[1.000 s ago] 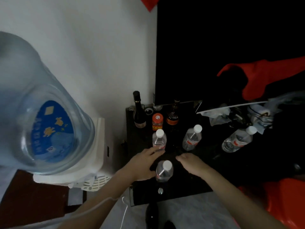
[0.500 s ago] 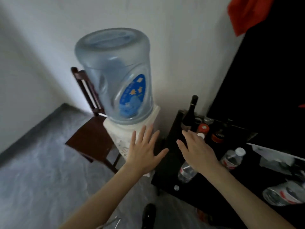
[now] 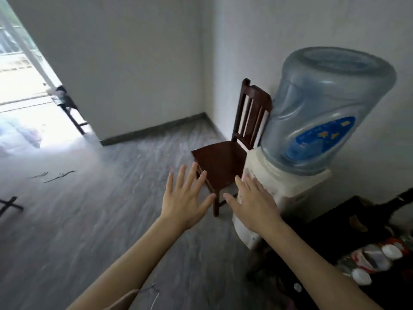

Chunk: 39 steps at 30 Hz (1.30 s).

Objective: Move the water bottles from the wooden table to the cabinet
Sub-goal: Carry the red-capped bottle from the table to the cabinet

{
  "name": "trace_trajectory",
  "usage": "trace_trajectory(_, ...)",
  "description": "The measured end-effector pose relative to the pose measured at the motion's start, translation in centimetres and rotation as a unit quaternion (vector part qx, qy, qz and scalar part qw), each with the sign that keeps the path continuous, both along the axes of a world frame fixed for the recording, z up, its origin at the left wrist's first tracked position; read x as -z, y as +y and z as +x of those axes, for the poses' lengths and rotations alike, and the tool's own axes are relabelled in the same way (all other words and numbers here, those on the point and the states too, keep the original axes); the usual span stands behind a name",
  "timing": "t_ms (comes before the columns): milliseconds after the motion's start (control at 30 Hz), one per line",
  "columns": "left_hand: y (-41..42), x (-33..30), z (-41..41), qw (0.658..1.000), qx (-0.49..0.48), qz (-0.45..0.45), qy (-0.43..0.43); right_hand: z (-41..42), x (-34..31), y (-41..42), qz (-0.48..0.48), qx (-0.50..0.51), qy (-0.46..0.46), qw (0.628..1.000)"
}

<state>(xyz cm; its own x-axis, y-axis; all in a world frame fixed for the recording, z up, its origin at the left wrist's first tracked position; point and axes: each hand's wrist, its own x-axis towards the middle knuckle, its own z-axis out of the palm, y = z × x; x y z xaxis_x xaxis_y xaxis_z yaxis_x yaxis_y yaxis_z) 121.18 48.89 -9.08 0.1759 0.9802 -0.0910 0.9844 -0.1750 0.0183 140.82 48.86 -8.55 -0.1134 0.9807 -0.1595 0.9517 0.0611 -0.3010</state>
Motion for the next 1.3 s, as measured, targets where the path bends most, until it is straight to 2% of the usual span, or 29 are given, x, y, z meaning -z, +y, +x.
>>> trace_trajectory(200,-6.7,0.1,-10.9,0.991,-0.134,0.011,-0.003,-11.9,-0.1,-1.7,0.002,-0.14,0.006,0.99)
trace_trajectory(433,-19.5,0.1,-22.1,0.958,-0.287,-0.003,-0.025,-25.4,0.6,-10.0,-0.017,-0.261,0.011,0.965)
trace_trajectory(700,-35.4,0.2,-30.9,0.878,-0.475,-0.025,-0.059,-38.3,0.7,-20.0,-0.015,-0.427,-0.012,0.904)
trace_trajectory(900,-44.2,0.2,-34.4,0.813,-0.575,-0.022,-0.087,-45.5,0.9,-26.2,-0.008,-0.528,-0.024,0.849)
trace_trajectory(1100,-47.4,0.8,-36.7,0.767,-0.633,-0.017,-0.104,-50.2,1.9,-28.7,-0.022,-0.564,-0.009,0.826)
trace_trajectory(1300,-45.4,1.2,-39.0,0.75,-0.653,-0.018,-0.107,-53.8,1.7,-26.2,-0.021,-0.586,-0.004,0.81)
